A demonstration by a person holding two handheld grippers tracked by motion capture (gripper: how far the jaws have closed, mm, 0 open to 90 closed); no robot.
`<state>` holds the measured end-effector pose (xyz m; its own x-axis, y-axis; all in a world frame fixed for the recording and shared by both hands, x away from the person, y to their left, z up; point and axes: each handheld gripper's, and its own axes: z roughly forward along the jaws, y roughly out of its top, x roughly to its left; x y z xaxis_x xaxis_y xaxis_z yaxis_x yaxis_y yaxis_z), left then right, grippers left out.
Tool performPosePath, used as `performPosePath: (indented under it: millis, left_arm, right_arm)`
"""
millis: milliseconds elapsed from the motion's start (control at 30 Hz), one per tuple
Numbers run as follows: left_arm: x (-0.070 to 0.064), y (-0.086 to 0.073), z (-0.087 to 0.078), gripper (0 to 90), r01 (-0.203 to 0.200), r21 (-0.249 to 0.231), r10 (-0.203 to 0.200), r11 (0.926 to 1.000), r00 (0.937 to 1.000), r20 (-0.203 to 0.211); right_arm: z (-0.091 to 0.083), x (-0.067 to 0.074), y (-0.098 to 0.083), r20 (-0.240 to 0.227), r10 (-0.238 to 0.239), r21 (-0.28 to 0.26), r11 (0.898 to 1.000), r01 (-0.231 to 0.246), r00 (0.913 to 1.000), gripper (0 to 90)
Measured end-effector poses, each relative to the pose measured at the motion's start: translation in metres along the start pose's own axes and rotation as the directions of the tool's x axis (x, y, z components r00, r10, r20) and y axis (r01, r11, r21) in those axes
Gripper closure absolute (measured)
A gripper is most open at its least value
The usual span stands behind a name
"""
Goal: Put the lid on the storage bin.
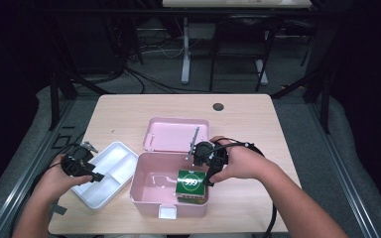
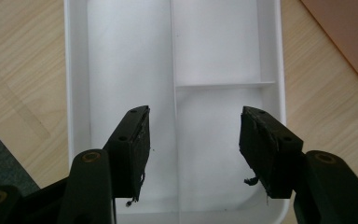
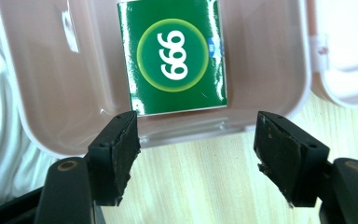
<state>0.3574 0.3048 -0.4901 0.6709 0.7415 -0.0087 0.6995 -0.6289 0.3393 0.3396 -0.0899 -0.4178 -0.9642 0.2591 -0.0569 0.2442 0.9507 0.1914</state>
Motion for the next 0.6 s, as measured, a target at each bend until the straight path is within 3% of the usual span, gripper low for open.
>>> performPosePath:
  millis: [233,333,600]
  left_arm:
    - [0.003,0.003,0.007,46.8,0.003,0.024,-0.003,0.9997,1.0,0.002]
    - [0.006,0.004,0.007,50.4,-0.015,0.054,0.016,0.9984,0.9998,-0.011]
    - [0.011,0.011,0.017,54.8,-0.003,0.146,0.007,0.9893,0.9995,-0.032]
  right_arm:
    - [-0.002,0.0,-0.017,0.028,0.049,-0.021,0.999,-0.048,0.9984,31.3]
    - [-0.004,0.001,-0.025,0.026,0.071,-0.041,0.997,-0.07,0.9971,34.3]
    - [-0.002,0.003,-0.04,0.052,0.113,-0.054,0.992,-0.11,0.9922,36.0]
